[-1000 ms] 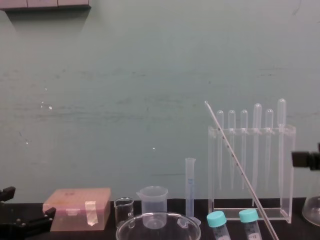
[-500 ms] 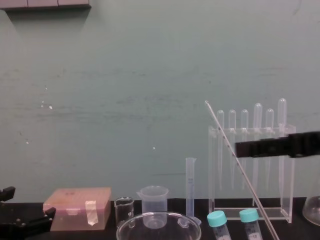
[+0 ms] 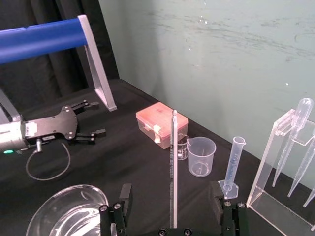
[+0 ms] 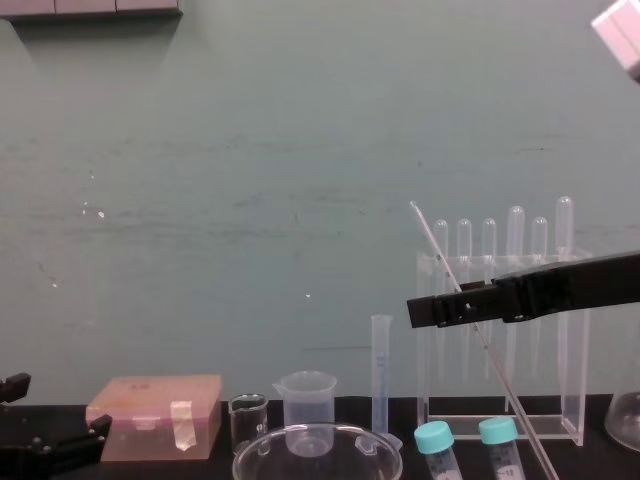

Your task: Hold the thermometer with one hand and immerse one end into the beaker, then reinsert it into the test tube rack.

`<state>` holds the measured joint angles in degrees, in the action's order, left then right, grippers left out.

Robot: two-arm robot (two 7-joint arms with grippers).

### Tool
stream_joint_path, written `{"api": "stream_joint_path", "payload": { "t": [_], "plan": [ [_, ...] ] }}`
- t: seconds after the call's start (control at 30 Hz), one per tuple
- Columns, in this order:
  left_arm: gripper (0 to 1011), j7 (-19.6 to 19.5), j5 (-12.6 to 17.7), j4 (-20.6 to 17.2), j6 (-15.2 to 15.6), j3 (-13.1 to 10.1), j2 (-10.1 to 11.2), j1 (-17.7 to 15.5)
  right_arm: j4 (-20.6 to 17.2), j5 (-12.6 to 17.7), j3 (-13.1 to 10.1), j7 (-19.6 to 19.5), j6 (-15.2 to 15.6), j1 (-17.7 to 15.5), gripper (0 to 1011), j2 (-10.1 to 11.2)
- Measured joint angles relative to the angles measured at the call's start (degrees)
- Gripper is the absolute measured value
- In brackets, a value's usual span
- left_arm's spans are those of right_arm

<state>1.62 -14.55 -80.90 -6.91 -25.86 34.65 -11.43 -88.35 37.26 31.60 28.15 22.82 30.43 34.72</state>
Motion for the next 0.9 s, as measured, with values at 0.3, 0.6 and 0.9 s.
{"api": "stream_joint_path", "payload": {
  "t": [0.3,0.6,0.9],
  "plan": [
    [1008,0.00,0.00,0.00,0.00,0.00,0.00,0.00,0.61,-0.50,-0.09,-0.71,-1.29,0.24,1003,-0.54],
    [1008,0.00,0.00,0.00,0.00,0.00,0.00,0.00,0.49,-0.49,-0.13,-0.73,-1.23,0.16,1003,-0.49],
    [1008,0.00,0.00,0.00,0.00,0.00,0.00,0.00,0.44,-0.45,-0.17,-0.71,-1.15,0.12,870,-0.45]
  ]
}}
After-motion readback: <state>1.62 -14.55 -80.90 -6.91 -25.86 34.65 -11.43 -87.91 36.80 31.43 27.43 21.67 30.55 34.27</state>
